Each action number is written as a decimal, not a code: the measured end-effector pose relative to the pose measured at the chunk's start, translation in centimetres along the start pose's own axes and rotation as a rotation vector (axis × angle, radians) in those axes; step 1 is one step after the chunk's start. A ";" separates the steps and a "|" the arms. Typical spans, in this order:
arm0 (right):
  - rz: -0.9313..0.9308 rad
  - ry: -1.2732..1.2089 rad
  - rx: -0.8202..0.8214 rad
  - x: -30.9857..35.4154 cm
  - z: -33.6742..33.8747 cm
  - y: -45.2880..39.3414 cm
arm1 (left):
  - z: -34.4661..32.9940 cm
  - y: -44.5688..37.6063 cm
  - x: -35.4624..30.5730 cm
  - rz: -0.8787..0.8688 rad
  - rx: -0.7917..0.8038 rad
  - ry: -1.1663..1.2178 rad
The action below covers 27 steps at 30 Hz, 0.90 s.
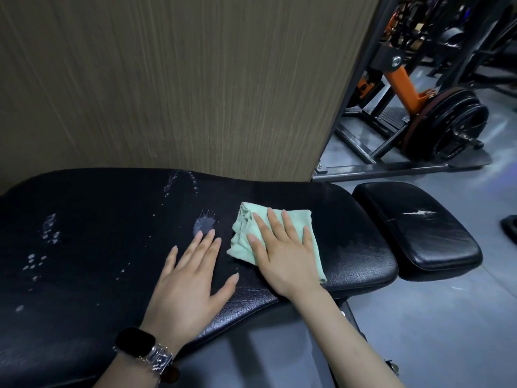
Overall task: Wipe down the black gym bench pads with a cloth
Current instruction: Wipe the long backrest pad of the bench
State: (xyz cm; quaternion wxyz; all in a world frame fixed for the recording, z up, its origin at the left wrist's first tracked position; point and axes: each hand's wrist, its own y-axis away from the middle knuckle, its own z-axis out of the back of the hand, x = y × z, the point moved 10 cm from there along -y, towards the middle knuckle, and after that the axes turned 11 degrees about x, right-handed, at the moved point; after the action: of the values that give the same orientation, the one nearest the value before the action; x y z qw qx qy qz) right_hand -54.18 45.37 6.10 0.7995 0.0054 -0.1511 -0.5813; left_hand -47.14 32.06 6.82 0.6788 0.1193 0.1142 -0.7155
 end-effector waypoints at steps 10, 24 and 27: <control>-0.041 -0.029 0.056 -0.1 0.9 -7.8 | -0.4 -0.1 0.2 -0.019 -0.042 -0.033; -0.014 -0.004 0.038 0.9 0.8 -6.6 | -0.1 0.0 0.2 -0.013 -0.048 -0.077; 0.014 0.000 0.044 1.4 0.2 -4.4 | 0.2 0.2 0.4 0.002 -0.055 -0.082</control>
State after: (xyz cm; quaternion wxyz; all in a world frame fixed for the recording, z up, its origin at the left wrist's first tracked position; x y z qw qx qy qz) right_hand -57.91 42.68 5.84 0.8032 0.0218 -0.1639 -0.5723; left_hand -47.01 31.62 6.86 0.6867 0.0711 0.1059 -0.7156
